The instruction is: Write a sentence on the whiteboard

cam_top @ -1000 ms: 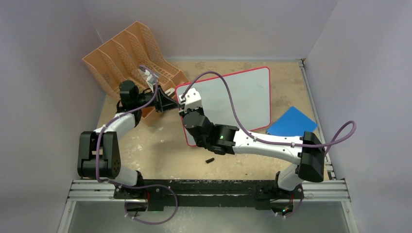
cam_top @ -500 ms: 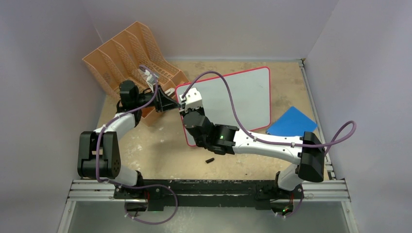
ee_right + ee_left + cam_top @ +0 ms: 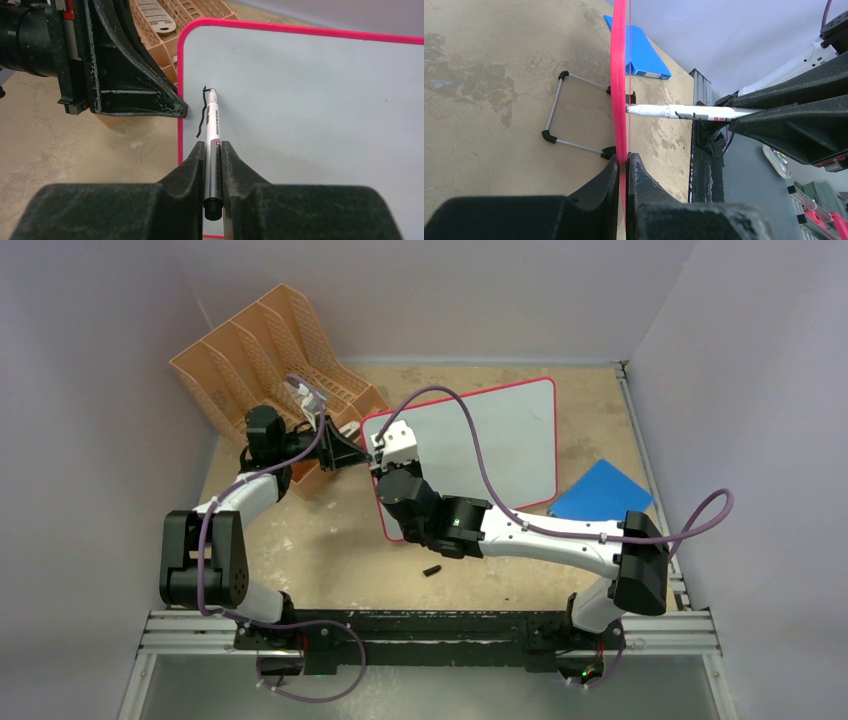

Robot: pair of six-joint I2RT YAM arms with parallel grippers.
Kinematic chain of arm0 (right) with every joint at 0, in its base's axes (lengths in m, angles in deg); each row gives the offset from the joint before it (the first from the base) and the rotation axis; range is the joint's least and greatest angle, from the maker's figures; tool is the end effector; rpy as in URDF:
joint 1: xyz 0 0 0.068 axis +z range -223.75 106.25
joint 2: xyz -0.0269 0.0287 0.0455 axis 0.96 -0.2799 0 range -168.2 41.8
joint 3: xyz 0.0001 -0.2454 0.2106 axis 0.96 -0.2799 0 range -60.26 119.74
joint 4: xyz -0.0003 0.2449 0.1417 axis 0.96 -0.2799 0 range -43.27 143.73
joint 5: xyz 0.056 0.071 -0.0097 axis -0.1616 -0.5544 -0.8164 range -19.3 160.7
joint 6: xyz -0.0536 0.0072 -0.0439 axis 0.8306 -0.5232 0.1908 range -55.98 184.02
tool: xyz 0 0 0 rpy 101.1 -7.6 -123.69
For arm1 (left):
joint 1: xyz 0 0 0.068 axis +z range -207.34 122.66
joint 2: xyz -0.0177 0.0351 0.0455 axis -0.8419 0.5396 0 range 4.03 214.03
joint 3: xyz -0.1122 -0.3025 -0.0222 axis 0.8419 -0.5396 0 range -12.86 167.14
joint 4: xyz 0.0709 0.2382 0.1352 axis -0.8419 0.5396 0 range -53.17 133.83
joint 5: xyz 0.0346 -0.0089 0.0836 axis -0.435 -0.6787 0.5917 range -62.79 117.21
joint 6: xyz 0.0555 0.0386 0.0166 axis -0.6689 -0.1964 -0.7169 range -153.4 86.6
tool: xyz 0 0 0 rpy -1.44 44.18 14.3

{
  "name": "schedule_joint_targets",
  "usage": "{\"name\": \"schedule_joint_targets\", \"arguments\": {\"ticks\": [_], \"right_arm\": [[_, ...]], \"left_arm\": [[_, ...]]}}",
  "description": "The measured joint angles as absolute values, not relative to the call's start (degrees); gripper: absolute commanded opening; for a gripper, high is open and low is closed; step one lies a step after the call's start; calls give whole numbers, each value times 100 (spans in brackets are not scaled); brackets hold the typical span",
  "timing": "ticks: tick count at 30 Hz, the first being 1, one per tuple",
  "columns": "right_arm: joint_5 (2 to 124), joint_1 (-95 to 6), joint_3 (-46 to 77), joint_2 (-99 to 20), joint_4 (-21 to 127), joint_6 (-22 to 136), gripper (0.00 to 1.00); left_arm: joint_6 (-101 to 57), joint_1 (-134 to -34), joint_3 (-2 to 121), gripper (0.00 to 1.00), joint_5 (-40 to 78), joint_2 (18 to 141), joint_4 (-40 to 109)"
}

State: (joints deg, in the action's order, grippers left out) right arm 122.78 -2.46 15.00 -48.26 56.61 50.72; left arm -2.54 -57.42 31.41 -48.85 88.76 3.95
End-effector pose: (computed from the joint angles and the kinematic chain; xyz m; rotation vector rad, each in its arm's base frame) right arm 0.1710 0.3655 0.3966 -0.2193 1.6925 0.2923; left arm 0.3204 -0.0554 0.2884 0.5987 1.7369 -1.4963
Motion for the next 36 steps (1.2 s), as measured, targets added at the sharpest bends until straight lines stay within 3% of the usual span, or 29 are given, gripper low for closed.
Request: {"name": "schedule_joint_targets", "arguments": {"ticks": [36], "right_arm": [[12418,-294,1456,-4708,5237,4705,0]], "left_arm": [[-254,-5742,3141,0,-4876,8876,395]]}}
